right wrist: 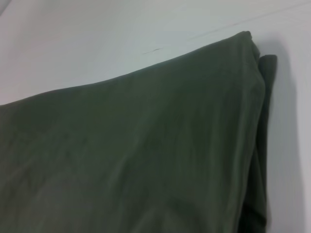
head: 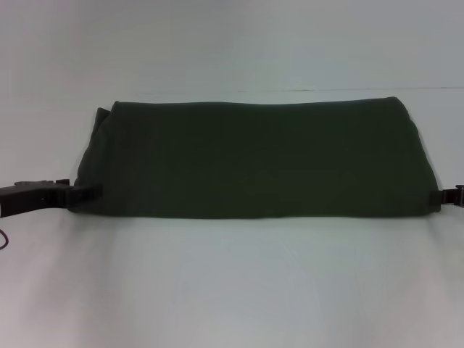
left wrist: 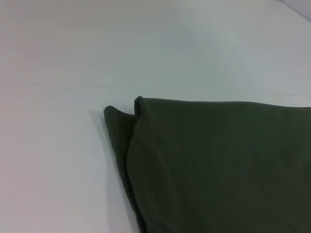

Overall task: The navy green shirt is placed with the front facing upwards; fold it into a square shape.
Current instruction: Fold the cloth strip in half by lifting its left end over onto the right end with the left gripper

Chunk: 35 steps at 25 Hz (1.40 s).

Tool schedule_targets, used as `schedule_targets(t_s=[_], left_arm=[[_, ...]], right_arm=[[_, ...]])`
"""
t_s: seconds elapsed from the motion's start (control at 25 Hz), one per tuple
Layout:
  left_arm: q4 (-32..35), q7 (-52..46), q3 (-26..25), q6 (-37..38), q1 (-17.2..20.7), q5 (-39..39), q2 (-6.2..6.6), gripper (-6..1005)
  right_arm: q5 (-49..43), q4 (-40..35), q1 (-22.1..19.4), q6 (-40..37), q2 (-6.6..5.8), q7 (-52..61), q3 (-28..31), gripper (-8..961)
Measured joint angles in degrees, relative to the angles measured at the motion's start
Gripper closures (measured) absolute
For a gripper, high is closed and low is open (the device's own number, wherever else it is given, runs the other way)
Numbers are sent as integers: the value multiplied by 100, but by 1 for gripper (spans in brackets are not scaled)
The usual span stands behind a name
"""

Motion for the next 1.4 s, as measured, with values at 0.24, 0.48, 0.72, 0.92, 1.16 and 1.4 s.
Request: schedule_targets(t_s=[0.24,0.48,0.72,0.92,1.16,1.4], left_arm=[[99,-27,-45,183,89,4,6,249],[80,7,-37,175,147,6,9,249],[-32,43,14,112,97,13,9,249],[-37,52,37,79,84,99,9,249],[-34,5,72,-30,83,174,9,249],[-15,8,91,-41,70,177,9,488]], right_arm=[[4,-4,-8,22,0,-47,22,939],[4,-9,14,35,0,-55,16,947],[4,-9,18,36,0,-55,16,947],[4,-9,18,41,0,-61,17,946],[4,-9,18,34,0,-64,18,946],[4,-9,25,19,4,-64,18,946]])
